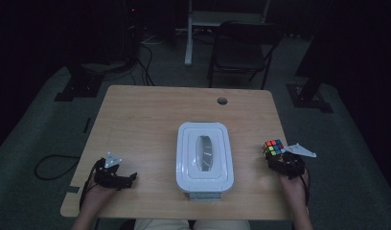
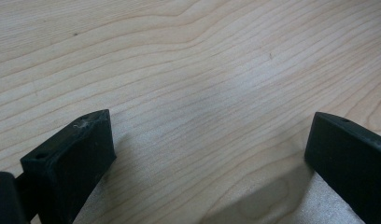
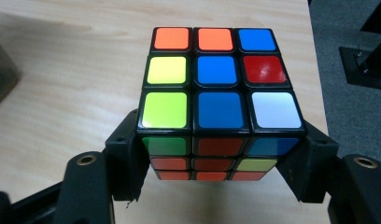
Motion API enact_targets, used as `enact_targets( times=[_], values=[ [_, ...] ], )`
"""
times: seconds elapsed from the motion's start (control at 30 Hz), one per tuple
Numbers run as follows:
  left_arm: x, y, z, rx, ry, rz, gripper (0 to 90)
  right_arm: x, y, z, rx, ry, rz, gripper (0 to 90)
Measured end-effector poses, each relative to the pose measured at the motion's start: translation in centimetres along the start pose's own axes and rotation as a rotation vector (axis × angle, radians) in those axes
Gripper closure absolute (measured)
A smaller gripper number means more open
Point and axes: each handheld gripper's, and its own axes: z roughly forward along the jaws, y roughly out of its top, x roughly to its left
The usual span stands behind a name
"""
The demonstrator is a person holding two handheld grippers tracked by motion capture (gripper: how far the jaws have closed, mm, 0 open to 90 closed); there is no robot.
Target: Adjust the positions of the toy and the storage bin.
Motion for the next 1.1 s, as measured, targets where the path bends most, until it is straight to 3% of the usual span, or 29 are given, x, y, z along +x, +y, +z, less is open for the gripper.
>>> enact_targets(
  times=[0.33, 0.5, 0.67, 0.87, 0.93, 1.0, 1.1],
  values=[
    [0.0, 0.0, 0.0, 0.000, 0.000, 0.000, 2.1, -0.9, -2.8, -1.8, 0.028, -0.008, 0.026, 33.9],
    [0.0, 0.0, 0.0, 0.000, 0.000, -0.001, 2.1, -1.0, -3.7, -1.7, 0.049, -0.025, 0.023, 33.8],
    [0.0, 0.0, 0.0, 0.000, -0.001, 0.000, 2.2, -0.9, -4.7, -1.3, 0.057, -0.011, 0.031, 33.9],
    [-0.1, 0.0, 0.0, 0.003, -0.013, 0.015, 2.2, -1.3, -4.9, -1.4, 0.053, -0.006, 0.053, 32.6],
    [-0.1, 0.0, 0.0, 0.004, -0.006, 0.007, 2.1, -1.4, -4.8, -1.4, 0.052, 0.009, 0.072, 26.4],
    [-0.2, 0.1, 0.0, 0.004, 0.008, -0.006, 2.1, -1.5, -4.7, -1.6, 0.048, -0.007, 0.071, 23.2],
    [-0.2, 0.1, 0.0, 0.004, 0.008, -0.007, 2.1, -1.7, -4.2, -2.2, 0.029, -0.008, 0.090, 21.8]
  ],
)
